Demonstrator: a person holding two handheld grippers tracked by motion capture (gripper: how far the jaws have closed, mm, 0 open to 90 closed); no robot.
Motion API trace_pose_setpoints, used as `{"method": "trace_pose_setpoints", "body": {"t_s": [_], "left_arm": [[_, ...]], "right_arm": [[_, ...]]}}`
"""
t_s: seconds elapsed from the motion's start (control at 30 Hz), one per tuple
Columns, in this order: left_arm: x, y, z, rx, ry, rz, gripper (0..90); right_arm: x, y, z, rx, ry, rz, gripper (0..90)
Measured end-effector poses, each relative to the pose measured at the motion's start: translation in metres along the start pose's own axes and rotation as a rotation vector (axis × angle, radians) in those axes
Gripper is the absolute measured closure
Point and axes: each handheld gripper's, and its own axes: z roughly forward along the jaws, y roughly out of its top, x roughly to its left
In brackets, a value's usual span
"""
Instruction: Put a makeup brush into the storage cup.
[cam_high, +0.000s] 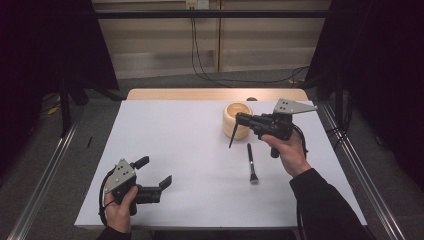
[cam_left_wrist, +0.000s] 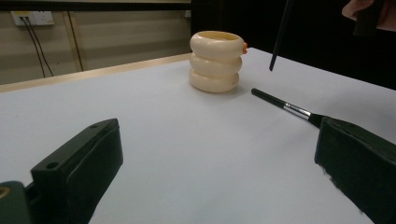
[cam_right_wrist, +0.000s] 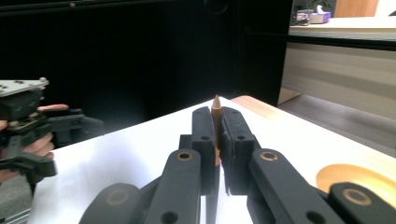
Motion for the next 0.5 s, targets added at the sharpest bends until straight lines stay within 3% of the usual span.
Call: {"method": "trace_pose_setpoints", "body": {"t_s": [0.17, 0.33, 0.5], "left_arm": [[0.001, 0.000, 0.000, -0.002, -0.005, -0.007, 0.9], [-0.001, 0.002, 0.000, 0.001, -0.013, 0.022, 1.0], [0.000, 0.002, 0.000, -0.001, -0.016, 0.016, 0.9]], "right_arm": [[-0.010, 0.008, 0.000, 0.003, -0.028, -0.004, 85.6], [-0.020, 0.016, 0.002, 0.013, -0.059, -0.016, 85.6], [-0.032, 0.024, 0.004, 0.006, -0.093, -0.012, 85.6]]}}
